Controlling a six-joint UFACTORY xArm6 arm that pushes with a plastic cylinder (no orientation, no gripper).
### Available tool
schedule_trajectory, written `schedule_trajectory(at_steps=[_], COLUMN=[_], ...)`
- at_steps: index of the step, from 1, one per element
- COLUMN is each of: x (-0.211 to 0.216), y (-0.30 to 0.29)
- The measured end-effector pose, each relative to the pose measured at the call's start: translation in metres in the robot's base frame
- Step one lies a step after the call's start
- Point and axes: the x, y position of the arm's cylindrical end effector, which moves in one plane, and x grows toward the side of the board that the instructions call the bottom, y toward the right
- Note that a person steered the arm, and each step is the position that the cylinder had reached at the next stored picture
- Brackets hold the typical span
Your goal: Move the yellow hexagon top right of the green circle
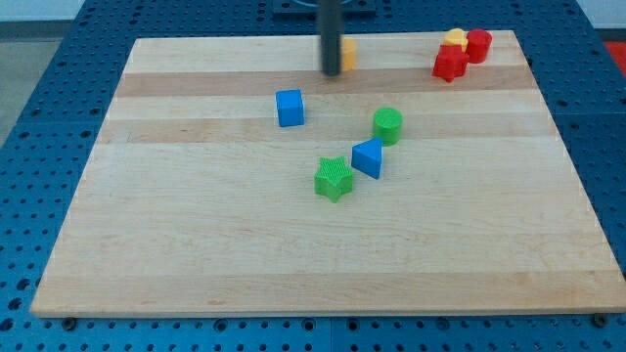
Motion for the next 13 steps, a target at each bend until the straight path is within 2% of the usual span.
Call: schedule_trajectory(at_steps=[1,2,5,7,8,9,11,13], x=[0.008,0.010,0.010,-0.077,-0.075,-0.053,-0.003,-0.005], y=[0.055,0.051,-0.055,-0.041,-0.031,-0.025,0.085,0.079])
